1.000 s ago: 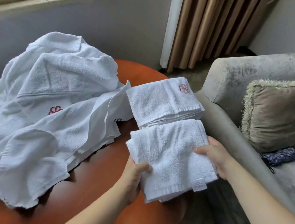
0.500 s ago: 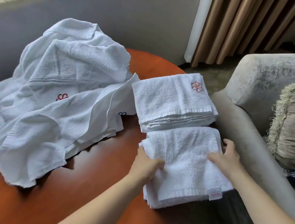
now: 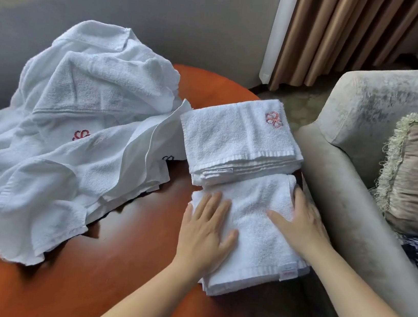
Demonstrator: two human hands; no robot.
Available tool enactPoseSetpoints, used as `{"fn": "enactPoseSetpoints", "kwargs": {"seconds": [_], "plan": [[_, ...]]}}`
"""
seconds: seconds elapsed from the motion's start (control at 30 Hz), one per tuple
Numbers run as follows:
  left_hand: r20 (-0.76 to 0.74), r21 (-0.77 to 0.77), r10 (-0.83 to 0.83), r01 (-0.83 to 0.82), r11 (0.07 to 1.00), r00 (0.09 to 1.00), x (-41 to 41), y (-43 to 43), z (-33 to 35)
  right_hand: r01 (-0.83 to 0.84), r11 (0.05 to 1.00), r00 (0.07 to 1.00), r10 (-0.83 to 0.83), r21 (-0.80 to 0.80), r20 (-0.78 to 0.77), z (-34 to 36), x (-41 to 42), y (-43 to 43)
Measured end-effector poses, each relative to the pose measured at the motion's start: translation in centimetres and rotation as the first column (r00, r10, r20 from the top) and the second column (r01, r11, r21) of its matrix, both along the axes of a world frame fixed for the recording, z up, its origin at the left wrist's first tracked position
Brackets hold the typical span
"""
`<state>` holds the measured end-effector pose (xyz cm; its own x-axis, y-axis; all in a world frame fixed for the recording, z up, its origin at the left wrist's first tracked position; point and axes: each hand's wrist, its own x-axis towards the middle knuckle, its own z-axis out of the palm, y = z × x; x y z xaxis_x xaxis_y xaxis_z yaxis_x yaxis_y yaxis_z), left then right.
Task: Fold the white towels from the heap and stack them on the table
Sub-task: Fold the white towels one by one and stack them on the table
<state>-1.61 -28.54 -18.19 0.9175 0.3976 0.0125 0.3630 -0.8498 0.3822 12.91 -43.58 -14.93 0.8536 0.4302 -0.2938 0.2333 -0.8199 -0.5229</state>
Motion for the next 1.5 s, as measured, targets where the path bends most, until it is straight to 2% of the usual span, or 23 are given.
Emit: {"fn": "enactPoseSetpoints", "kwargs": {"seconds": [0.07,0.1,0.13,0.17,0.2,0.27,0.43,0.5,0.6,0.73,0.93,1.03,1.13,1.2,1.27,1.3,1.37,1.5], "plan": [[-0.039,-0.020,0.017,-0.018,1.000,0.999,0.0,0.1,-0.4,-0.010,1.000,0.958,0.014,-0.016,0.286,0.1,-0.7,0.0],[-0.035,-0.005,0.017,-0.017,1.000,0.999,0.0,0.0,-0.3,-0.093,0.996,0.907,0.081,0.008,0.414,-0.1,-1.1,0.2],[-0.034,0.001,0.015,-0.015,1.000,0.999,0.0,0.0,-0.2,-0.192,0.981,0.856,0.166,0.004,0.490,-0.3,-1.6,0.5],[-0.043,0.000,0.011,-0.012,1.000,0.999,0.0,0.0,-0.2,-0.275,0.961,0.827,0.259,-0.044,0.499,-0.8,-2.1,0.8],[-0.057,0.002,0.007,-0.007,1.000,0.998,-0.1,0.1,-0.1,-0.329,0.938,0.833,0.344,-0.113,0.433,-1.2,-2.6,1.0],[-0.078,-0.001,-0.008,0.008,1.000,0.997,-0.1,0.2,-0.2,-0.354,0.913,0.874,0.400,-0.201,0.276,-2.2,-3.2,1.0],[-0.122,-0.011,-0.048,0.047,0.999,0.991,0.0,0.5,0.8,-0.339,0.900,0.873,0.410,-0.275,0.263,-1.3,-2.7,1.6],[-0.038,0.045,-0.027,0.029,0.999,0.999,-0.5,1.1,1.7,-0.297,0.940,0.872,0.338,-0.166,0.355,-0.2,-3.0,2.6],[0.155,0.094,0.030,-0.045,0.995,0.987,-2.5,3.0,2.5,-0.364,0.931,0.788,0.300,0.013,0.538,1.7,-4.5,5.8],[0.203,0.069,0.133,-0.150,0.986,0.970,-6.2,7.5,3.9,-0.481,0.873,0.764,0.373,0.078,0.527,3.5,-7.9,11.7],[0.129,0.105,0.270,-0.284,0.953,0.954,-12.5,15.3,4.7,-0.509,0.861,0.819,0.484,-0.002,0.308,2.8,-12.6,19.5],[0.072,0.151,0.303,-0.311,0.938,0.950,-15.2,18.9,4.3,-0.511,0.857,0.844,0.515,-0.066,0.151,2.0,-14.5,22.8],[0.034,0.162,0.275,-0.277,0.947,0.961,-17.4,22.1,4.2,-0.367,0.930,0.930,0.367,0.015,-0.003,1.1,-15.5,26.1],[-0.023,0.162,0.285,-0.278,0.947,0.958,-18.5,24.1,4.2,-0.083,0.988,0.989,0.098,0.127,-0.112,0.7,-15.4,28.0],[-0.056,0.156,0.276,-0.265,0.952,0.959,-18.9,25.9,4.1,0.230,0.951,0.959,-0.185,0.207,-0.214,0.7,-14.7,29.5],[-0.059,0.131,0.264,-0.255,0.958,0.963,-19.0,26.7,4.1,0.321,0.921,0.935,-0.270,0.221,-0.231,0.7,-14.2,30.2],[-0.076,0.088,0.225,-0.219,0.972,0.971,-18.9,27.8,4.2,0.380,0.903,0.915,-0.335,0.202,-0.224,1.1,-13.2,31.2],[-0.032,0.101,0.118,-0.114,0.988,0.993,-18.4,29.3,3.8,0.426,0.884,0.884,-0.361,0.192,-0.298,1.9,-11.8,32.9]]}}
